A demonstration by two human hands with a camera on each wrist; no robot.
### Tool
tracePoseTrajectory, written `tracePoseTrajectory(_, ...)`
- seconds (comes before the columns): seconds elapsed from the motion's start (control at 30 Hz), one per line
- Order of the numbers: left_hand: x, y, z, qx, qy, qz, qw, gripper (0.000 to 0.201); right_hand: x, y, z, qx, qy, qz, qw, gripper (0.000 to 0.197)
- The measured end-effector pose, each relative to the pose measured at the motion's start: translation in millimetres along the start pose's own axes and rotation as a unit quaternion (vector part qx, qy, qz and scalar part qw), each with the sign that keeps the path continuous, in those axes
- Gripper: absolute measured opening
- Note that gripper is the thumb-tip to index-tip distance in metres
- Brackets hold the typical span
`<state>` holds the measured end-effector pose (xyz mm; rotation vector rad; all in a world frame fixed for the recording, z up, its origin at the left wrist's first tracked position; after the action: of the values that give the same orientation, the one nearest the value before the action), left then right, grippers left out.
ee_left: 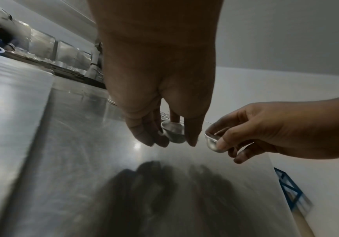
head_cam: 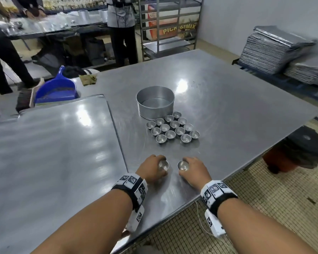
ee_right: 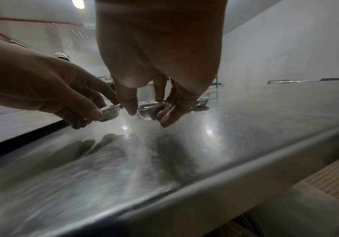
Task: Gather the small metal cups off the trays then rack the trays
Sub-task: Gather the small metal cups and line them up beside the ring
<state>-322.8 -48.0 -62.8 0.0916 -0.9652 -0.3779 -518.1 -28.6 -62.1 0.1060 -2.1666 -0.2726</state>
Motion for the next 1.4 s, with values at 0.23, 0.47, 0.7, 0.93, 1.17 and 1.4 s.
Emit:
tracePoseTrajectory(0.23,-7.5,-39.8,2.5,0.006,0.008,0.002,1.0,0.057,2.6,-35.5,12.5,-0.011,0.0,-0.034,0.999,0.062)
tracePoseTrajectory(0.47,-6.9,-42.2,9.0,0.051,0.067,0.081,0.993,0.055,4.3,-69.2,7.8,0.067,-0.002,-0.04,0.997,0.062)
tracePoseTrajectory(0.7,-7.7,-35.7,23.9,0.137,0.16,0.177,0.961,0.053,14.9,-96.1,9.8,0.15,0.022,-0.075,0.985,0.056)
tracePoseTrajectory(0.93,-20.8,-40.4,35.3,0.175,0.142,0.231,0.946,0.039,19.6,-113.5,14.1,0.201,0.067,-0.1,0.972,0.052)
tracePoseTrajectory(1.17,-24.4,-46.4,42.4,0.184,0.125,0.247,0.943,0.037,25.2,-124.4,13.4,0.24,0.107,-0.093,0.96,0.04)
tracePoseTrajectory(1.4,-25.2,-51.7,48.0,0.186,0.12,0.254,0.941,0.037,28.4,-136.3,12.2,0.257,0.112,-0.103,0.954,0.045)
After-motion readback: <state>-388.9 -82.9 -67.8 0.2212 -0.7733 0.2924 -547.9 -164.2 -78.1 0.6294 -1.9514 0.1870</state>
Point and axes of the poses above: each hand's wrist, its own y-axis away from the middle knuckle, its own x-axis out of the back of the hand, z = x × y, the point moved 1 cm from there along -y, towards the middle knuckle
